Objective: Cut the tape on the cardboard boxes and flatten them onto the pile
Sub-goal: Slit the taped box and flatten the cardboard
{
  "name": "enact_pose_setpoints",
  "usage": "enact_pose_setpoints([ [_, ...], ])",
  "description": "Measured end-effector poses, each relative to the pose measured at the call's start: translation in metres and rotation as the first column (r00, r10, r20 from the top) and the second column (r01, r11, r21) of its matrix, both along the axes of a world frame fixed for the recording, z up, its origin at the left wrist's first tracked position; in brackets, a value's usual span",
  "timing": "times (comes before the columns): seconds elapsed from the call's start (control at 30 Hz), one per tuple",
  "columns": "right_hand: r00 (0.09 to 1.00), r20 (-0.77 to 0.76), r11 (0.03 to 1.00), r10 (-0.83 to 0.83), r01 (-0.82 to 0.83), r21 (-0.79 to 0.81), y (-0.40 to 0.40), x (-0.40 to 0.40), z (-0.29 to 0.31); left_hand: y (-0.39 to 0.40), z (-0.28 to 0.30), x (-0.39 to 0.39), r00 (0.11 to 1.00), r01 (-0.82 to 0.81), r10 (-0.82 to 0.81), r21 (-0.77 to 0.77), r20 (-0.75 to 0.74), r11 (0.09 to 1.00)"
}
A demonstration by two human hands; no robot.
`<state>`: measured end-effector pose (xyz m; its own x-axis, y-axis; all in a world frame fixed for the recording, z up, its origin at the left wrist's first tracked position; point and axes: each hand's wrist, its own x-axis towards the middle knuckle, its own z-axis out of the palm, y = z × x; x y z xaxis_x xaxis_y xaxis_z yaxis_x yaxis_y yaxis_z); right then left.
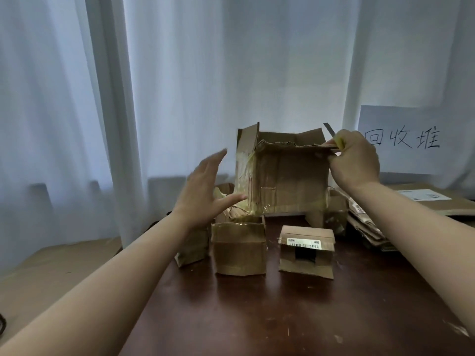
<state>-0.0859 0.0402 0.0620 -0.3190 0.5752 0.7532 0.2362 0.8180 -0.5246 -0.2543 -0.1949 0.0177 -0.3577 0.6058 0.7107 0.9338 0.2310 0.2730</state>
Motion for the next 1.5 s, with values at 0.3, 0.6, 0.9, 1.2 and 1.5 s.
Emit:
enact_pose_setpoints([
  [0.3, 0.992, 0.079, 0.988, 0.101, -0.11, 0.111, -0.02, 0.054, 0.002, 0.025, 0.043, 0.069, 0.971, 0.15, -0.125, 0.107, -0.204, 0.983],
  [0.6, 0.895, 0.264, 0.933, 0.36, -0.336, -0.13, -0.05, 0.096, -0.011, -0.003, -0.01, 0.105, 0.915, 0.252, -0.296, 0.183, 0.276, 0.95],
  [0.9, 0.893, 0.441, 0.996, 0.086, -0.076, -0.042, -0.05, 0.103, -0.083, 0.003, -0.101, 0.087, 0.914, -0.105, 0.065, 0.077, 0.401, 0.992],
  [1.2, 0.903, 0.427, 0.993, 0.041, 0.011, -0.117, -0.058, 0.125, -0.117, 0.014, -0.093, 0.074, 0.872, -0.121, 0.09, 0.034, 0.481, 0.992],
  [1.5, 0.922, 0.351, 0.987, 0.163, -0.149, -0.067, -0.087, 0.167, -0.169, 0.016, -0.058, 0.121, 0.962, 0.25, -0.231, -0.126, 0.146, 0.96],
])
